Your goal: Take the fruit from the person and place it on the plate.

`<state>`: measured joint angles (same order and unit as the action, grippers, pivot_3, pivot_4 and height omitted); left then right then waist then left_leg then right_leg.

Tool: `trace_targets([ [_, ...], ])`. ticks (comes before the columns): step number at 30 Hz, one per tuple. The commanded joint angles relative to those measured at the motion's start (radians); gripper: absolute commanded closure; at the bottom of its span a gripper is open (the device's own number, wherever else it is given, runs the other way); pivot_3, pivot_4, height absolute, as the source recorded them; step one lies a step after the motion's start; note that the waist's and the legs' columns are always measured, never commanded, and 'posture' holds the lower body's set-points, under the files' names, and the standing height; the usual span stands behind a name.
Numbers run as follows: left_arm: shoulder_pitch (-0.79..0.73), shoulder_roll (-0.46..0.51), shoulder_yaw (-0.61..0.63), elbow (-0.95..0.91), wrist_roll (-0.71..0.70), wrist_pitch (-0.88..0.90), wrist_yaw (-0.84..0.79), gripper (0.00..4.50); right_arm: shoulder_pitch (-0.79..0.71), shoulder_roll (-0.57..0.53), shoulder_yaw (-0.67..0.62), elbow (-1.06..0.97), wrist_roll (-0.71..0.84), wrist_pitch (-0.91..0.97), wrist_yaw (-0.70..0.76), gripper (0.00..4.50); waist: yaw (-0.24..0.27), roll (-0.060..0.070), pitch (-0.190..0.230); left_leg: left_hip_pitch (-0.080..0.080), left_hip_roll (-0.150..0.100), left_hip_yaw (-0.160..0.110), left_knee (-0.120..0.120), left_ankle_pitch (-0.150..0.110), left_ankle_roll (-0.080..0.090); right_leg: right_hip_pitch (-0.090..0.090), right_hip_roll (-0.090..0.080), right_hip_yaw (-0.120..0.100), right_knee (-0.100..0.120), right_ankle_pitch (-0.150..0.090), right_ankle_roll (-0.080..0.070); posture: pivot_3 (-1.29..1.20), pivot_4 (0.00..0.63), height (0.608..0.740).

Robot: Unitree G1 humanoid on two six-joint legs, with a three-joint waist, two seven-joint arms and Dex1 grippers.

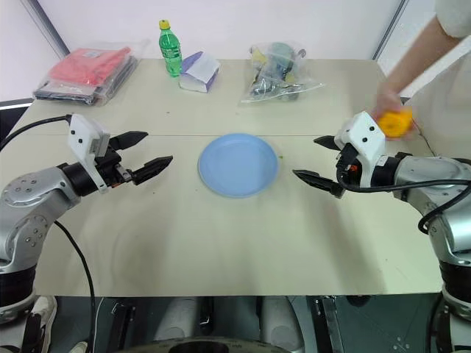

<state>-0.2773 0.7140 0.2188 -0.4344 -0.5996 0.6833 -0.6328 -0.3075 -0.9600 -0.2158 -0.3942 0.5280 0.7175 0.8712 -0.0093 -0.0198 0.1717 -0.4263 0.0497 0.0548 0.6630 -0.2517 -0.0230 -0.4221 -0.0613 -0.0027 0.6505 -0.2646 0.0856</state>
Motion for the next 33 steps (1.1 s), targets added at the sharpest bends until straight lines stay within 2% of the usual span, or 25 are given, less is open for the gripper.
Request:
trace_targets([
  [1, 0.004, 0.010, 0.022, -0.036, -0.006, -0.026, -0.015, 0.00, 0.005, -0.019, -0.051, -0.039, 0.024, 0.005, 0.006, 0.04, 0.000, 0.000, 0.000, 0.000, 0.000, 0.000, 0.000, 0.000, 0.000, 0.000, 0.000, 0.000, 0.000, 0.000, 0.000, 0.00, 0.150, 0.731],
  [6, 0.004, 0.003, 0.036, -0.046, -0.038, 0.002, -0.011, 0.00, 0.012, -0.019, -0.059, -0.043, 0.024, 0.012, -0.005, 0.04, 0.000, 0.000, 0.000, 0.000, 0.000, 0.000, 0.000, 0.000, 0.000, 0.000, 0.000, 0.000, 0.000, 0.000, 0.000, 0.00, 0.150, 0.731],
  [33, -0.014, 0.000, 0.021, -0.042, -0.026, -0.009, 0.008, 0.00, -0.009, -0.009, -0.031, -0.022, 0.009, -0.019, 0.002, 0.04, 0.000, 0.000, 0.000, 0.000, 0.000, 0.000, 0.000, 0.000, 0.000, 0.000, 0.000, 0.000, 0.000, 0.000, 0.000, 0.00, 0.150, 0.731],
])
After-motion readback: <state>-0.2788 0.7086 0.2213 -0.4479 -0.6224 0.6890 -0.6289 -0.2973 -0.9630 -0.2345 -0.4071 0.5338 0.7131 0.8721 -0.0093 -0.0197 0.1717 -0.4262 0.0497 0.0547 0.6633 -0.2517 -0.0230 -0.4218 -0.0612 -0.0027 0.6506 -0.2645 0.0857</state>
